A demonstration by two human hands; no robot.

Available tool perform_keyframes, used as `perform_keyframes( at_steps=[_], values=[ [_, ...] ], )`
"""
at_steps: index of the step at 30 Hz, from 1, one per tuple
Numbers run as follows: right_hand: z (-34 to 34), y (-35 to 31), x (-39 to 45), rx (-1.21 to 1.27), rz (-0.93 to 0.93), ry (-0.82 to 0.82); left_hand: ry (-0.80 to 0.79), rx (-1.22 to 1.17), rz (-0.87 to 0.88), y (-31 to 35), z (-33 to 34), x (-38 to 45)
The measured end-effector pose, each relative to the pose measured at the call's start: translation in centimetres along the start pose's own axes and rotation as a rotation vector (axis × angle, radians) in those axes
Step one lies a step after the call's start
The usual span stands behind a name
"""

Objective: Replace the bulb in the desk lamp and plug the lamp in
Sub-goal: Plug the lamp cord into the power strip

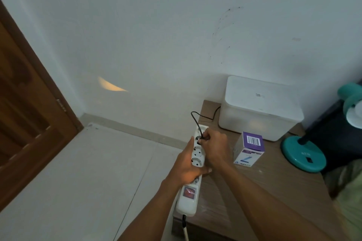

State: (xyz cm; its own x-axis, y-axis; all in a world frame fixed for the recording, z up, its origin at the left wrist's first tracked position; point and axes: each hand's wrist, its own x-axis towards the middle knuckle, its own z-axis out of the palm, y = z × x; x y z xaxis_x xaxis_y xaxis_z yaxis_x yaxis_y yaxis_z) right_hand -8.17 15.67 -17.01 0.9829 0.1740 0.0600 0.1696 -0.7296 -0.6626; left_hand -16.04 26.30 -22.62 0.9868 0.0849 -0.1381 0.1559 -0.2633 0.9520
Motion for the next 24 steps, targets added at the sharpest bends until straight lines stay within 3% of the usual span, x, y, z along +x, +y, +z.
perform_keyframes(
  at_steps=[9,14,19,24],
  values=[
    [-0.1,0.4,-0.2,0.048,0.009,-0.042,-0.001,0.091,-0.045,-0.6,-0.1,0.3],
    [-2.0,2.0,-4.3,0.083,-0.016,-0.050,0.050,0.243,-0.027,1.0,0.0,-1.0],
    [-4.4,6.2,-9.9,-0.052,-0.085,-0.009,0.193,0.715,0.153,3.1,2.0,-3.3],
    [-7.7,12.4,-14.2,-0.158,-0.059,0.013,0.147,0.756,0.450,3.8,7.1,-6.9]
  ],
)
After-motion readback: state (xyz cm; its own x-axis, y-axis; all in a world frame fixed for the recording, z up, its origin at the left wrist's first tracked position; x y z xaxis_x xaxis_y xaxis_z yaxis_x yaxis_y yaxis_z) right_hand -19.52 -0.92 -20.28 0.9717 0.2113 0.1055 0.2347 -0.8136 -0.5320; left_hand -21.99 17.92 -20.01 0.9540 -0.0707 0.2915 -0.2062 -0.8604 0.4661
